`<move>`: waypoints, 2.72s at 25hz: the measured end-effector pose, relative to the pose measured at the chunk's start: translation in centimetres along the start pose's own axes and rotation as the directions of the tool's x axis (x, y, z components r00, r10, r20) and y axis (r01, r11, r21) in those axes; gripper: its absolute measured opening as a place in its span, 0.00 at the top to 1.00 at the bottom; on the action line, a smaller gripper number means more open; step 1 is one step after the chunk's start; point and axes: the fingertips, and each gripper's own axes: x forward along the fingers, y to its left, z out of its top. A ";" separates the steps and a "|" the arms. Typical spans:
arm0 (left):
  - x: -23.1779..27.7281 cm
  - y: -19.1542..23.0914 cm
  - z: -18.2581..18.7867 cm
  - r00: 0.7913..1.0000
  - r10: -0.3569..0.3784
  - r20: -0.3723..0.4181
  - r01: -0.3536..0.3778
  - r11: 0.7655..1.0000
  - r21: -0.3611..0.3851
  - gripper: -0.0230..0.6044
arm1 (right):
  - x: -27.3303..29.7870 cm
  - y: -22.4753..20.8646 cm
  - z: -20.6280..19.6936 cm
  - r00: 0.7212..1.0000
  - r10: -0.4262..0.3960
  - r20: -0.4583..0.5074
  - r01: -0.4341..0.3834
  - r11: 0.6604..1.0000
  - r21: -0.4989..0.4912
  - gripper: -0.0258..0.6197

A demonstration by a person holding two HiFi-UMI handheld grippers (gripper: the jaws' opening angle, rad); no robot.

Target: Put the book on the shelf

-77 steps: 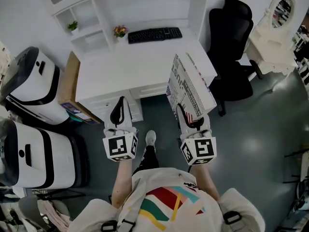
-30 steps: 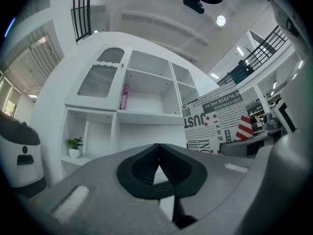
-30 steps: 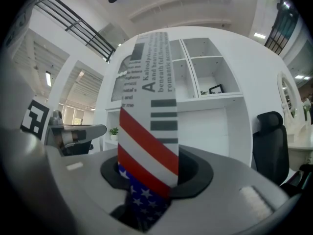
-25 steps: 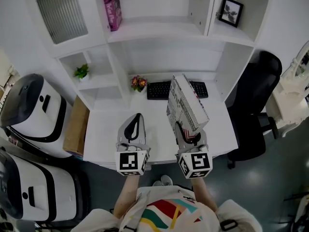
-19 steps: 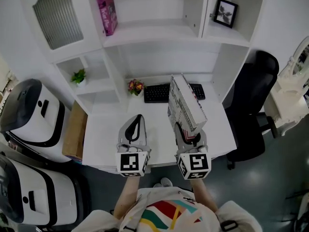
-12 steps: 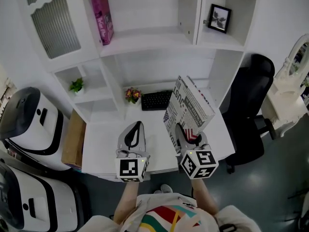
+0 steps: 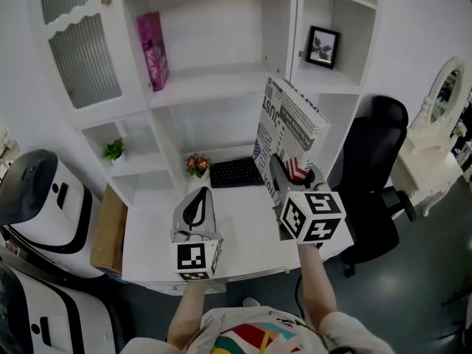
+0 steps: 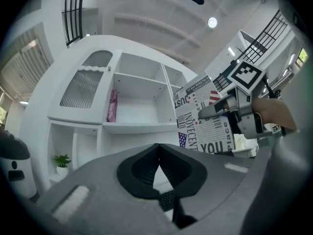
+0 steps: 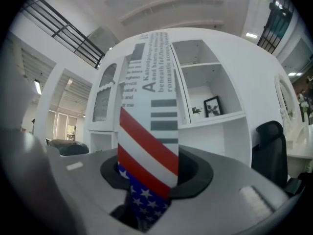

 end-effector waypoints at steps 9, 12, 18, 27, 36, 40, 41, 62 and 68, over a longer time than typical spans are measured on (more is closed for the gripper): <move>1.9 0.4 2.3 1.000 -0.016 0.018 0.015 0.999 0.039 0.96 | 5.6 -0.3 9.8 0.998 0.019 0.064 -0.016 0.998 -0.061 0.72; 1.8 0.5 2.3 1.000 -0.015 0.011 0.014 0.999 0.031 0.96 | 6.7 -0.5 13.1 0.995 0.027 0.094 -0.020 0.998 -0.067 0.72; 1.2 1.6 1.7 1.000 0.013 -0.014 -0.012 1.000 0.017 0.96 | 9.4 -0.8 17.4 0.995 0.021 0.098 -0.008 0.991 -0.137 0.72; 0.4 2.3 -0.1 0.997 0.048 -0.060 -0.047 0.999 0.021 0.96 | 14.2 -2.1 19.2 0.999 -0.028 0.042 0.035 0.986 -0.160 0.72; 0.3 4.0 -1.1 0.989 0.108 -0.101 -0.104 0.994 0.040 0.97 | 20.2 -2.7 17.6 0.998 -0.006 -0.066 -0.002 0.993 -0.121 0.72; 0.3 4.9 -1.8 0.985 0.130 -0.116 -0.126 0.991 0.043 0.97 | 22.2 -2.8 16.9 0.996 -0.009 -0.089 -0.002 0.994 -0.112 0.72; 0.2 5.2 -2.0 0.984 0.135 -0.118 -0.132 0.991 0.038 0.97 | 22.6 -2.8 16.8 0.995 -0.010 -0.095 -0.001 0.994 -0.113 0.72; 3.1 7.5 -4.8 0.979 0.140 -0.147 -0.142 0.990 -0.004 0.96 | 30.1 -3.7 15.1 0.995 -0.056 -0.079 0.048 0.994 -0.102 0.72; 3.6 7.7 -4.9 0.979 0.144 -0.145 -0.144 0.989 0.011 0.96 | 32.6 -4.1 15.0 0.995 -0.072 -0.074 0.064 0.993 -0.098 0.72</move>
